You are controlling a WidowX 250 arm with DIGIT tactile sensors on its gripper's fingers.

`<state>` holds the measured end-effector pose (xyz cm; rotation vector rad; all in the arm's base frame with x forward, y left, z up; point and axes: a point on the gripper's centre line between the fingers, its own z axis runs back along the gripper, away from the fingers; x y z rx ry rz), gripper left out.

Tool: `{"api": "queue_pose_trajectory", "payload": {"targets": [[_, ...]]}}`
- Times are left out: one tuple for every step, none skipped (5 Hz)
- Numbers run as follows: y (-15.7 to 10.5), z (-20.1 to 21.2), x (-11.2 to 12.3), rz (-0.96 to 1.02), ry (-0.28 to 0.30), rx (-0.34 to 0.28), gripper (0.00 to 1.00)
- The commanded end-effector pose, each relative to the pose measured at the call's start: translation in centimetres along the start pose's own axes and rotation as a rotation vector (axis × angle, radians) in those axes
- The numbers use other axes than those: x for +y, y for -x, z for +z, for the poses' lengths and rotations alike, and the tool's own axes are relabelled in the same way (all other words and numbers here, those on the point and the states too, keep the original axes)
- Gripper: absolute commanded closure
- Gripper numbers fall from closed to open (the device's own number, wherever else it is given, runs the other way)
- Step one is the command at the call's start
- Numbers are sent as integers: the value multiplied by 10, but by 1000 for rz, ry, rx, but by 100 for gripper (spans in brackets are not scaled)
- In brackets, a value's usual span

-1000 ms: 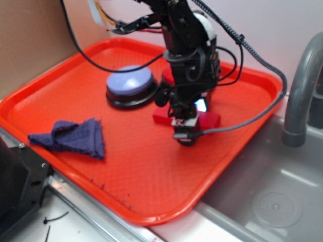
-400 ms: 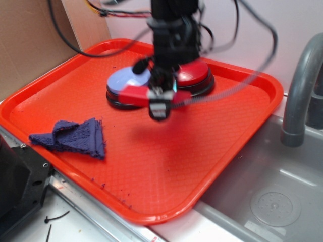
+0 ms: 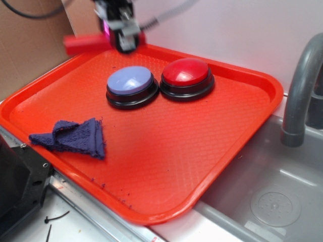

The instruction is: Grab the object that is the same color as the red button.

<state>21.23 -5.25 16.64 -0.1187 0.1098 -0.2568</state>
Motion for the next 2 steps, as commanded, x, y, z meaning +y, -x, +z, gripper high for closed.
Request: {"api": "queue_pose_trajectory", "payload": {"targets": [[18, 53, -7, 253, -86, -159, 100], [15, 43, -2, 236, -71, -124, 100]]}}
